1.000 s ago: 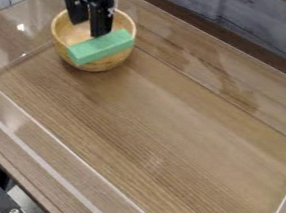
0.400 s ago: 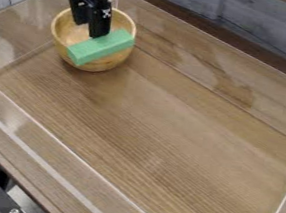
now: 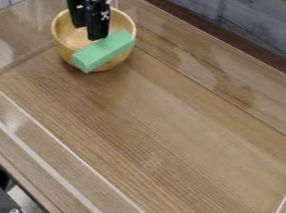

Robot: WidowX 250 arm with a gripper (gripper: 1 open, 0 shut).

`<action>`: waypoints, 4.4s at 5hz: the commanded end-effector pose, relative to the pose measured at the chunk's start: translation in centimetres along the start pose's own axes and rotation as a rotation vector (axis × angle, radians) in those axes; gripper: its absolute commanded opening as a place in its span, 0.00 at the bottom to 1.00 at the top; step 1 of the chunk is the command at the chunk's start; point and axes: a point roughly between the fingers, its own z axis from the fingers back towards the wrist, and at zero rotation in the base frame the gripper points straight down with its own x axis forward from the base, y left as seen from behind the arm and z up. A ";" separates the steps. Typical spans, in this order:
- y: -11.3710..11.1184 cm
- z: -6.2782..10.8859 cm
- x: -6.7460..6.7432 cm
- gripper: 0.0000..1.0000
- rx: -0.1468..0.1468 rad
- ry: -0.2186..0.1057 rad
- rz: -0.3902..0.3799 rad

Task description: Move green object from inside the wooden bowl to the table next to it

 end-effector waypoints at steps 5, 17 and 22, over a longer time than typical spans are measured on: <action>-6.4 -2.9 -1.0 1.00 0.044 -0.036 0.013; 2.8 -1.4 -3.1 0.00 -0.055 -0.121 0.141; 4.2 -0.4 -4.9 1.00 -0.158 -0.152 0.141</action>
